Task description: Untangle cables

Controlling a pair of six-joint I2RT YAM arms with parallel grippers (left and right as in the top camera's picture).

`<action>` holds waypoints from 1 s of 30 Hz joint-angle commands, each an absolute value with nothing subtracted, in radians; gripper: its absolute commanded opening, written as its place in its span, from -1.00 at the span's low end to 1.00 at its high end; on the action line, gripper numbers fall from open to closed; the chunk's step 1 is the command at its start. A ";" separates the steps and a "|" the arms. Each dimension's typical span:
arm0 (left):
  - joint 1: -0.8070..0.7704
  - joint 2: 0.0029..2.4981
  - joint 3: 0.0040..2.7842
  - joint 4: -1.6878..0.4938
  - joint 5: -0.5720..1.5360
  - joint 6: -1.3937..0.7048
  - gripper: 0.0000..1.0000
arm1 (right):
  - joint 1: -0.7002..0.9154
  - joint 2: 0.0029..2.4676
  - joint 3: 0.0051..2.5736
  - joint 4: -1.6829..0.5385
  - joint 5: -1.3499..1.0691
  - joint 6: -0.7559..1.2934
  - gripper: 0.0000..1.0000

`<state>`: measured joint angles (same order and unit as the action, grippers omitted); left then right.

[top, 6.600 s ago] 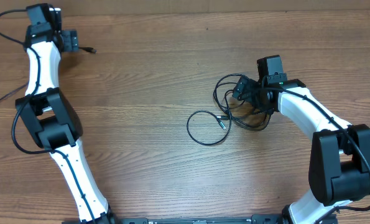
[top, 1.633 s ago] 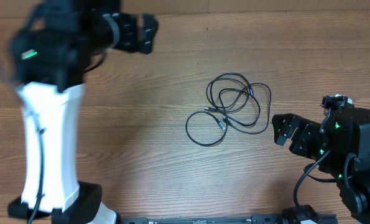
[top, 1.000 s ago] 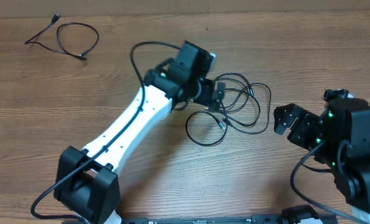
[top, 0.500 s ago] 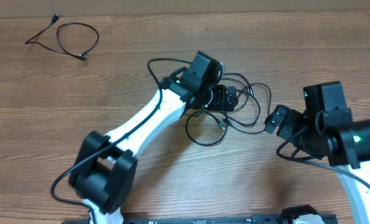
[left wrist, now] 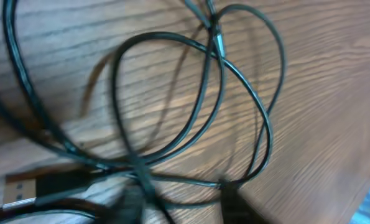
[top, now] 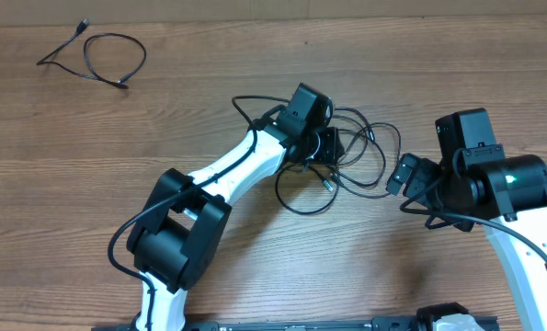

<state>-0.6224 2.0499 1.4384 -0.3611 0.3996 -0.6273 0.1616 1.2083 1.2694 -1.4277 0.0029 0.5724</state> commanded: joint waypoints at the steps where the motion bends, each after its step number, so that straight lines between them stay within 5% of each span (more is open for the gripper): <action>1: -0.636 2.053 1.434 -0.357 0.408 -0.629 -0.65 | 0.162 1.209 1.269 -1.425 -0.001 0.576 1.00; 6: -0.636 2.053 1.434 -0.364 0.408 -0.628 -0.77 | 0.162 1.209 1.269 -1.419 -0.002 0.577 1.00; 9: -0.639 2.053 1.434 -0.367 0.408 -0.629 -0.46 | 0.162 1.209 1.269 -1.420 -0.002 0.577 1.00; 17: -0.675 2.054 1.434 -0.361 0.336 -0.629 -0.71 | 0.162 1.209 1.269 -1.420 -0.002 0.576 1.00; 23: -0.708 2.057 1.434 -0.361 0.276 -0.629 -0.41 | 0.162 1.209 1.269 -1.420 -0.002 0.576 1.00; 30: -0.723 2.057 1.434 -0.361 0.224 -0.629 -0.82 | 0.162 1.209 1.269 -1.420 -0.002 0.576 1.00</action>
